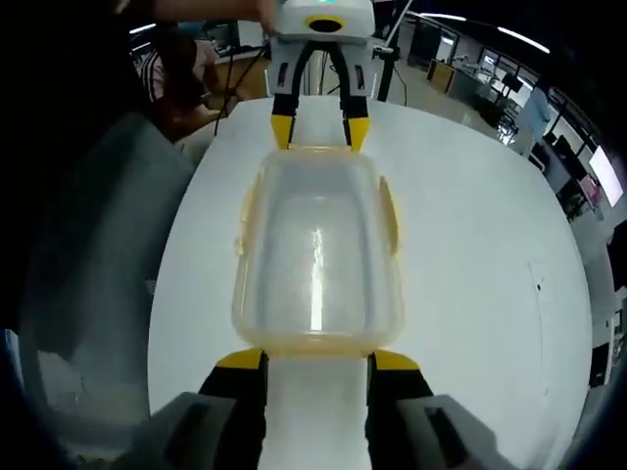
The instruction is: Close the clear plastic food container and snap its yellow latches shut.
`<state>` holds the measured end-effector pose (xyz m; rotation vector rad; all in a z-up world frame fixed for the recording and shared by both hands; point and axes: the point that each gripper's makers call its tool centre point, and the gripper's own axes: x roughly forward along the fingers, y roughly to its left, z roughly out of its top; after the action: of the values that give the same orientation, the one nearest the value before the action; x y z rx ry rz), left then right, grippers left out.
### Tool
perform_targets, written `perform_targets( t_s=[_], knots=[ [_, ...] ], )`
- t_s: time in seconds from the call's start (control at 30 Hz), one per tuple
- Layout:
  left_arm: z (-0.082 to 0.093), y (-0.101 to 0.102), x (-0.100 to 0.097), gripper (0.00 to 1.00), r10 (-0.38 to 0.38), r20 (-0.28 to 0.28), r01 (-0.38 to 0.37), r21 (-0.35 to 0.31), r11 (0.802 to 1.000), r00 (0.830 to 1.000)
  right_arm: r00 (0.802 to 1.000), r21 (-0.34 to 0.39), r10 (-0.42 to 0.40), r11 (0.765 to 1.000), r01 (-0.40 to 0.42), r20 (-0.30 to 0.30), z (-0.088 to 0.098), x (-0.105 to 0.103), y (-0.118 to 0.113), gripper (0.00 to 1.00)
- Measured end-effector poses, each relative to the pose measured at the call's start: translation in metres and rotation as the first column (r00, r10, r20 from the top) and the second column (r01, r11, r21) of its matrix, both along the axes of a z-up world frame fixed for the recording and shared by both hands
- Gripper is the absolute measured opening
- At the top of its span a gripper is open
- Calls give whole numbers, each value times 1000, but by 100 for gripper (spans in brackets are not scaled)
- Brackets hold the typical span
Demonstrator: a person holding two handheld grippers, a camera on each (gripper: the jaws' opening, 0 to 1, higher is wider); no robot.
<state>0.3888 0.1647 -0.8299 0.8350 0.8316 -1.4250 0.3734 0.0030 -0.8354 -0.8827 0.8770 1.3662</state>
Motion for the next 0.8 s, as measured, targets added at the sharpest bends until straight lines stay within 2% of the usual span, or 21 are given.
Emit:
perform_targets(
  t_s=[0.13,0.23,0.3,0.37,0.43,0.5,0.53,0.63,0.8],
  knots=[
    [0,4,-2,37,-6,1,6,-9,1000,1000,1000,3,3,1000,-3,4,0,-2,4,38],
    [-2,5,-3,37,14,-24,-15,-26,1000,1000,1000,3,20,1000,-20,16,0,-1,4,38],
    [-1,6,-3,37,20,-22,-20,-40,999,1000,998,-27,54,998,-52,44,0,-1,1,38],
    [-1,7,-3,37,23,-22,-24,-44,999,999,998,-28,55,998,-54,38,0,-4,0,39],
    [2,10,-3,37,4,-17,-5,-53,999,1000,999,-17,43,999,-43,8,1,-9,-3,40],
    [7,11,-1,38,37,-52,-41,-81,996,998,1000,0,26,1000,-26,2,5,-8,-6,41],
    [8,13,1,39,41,-47,-45,-88,995,998,1000,10,5,1000,-5,0,9,-7,-8,41],
    [12,21,1,42,51,-50,-56,-93,994,997,999,58,-38,998,39,-4,18,-2,-7,41],
    [16,25,-2,43,60,-45,-64,-104,993,997,998,96,-65,993,64,12,29,3,-1,40]
  ],
)
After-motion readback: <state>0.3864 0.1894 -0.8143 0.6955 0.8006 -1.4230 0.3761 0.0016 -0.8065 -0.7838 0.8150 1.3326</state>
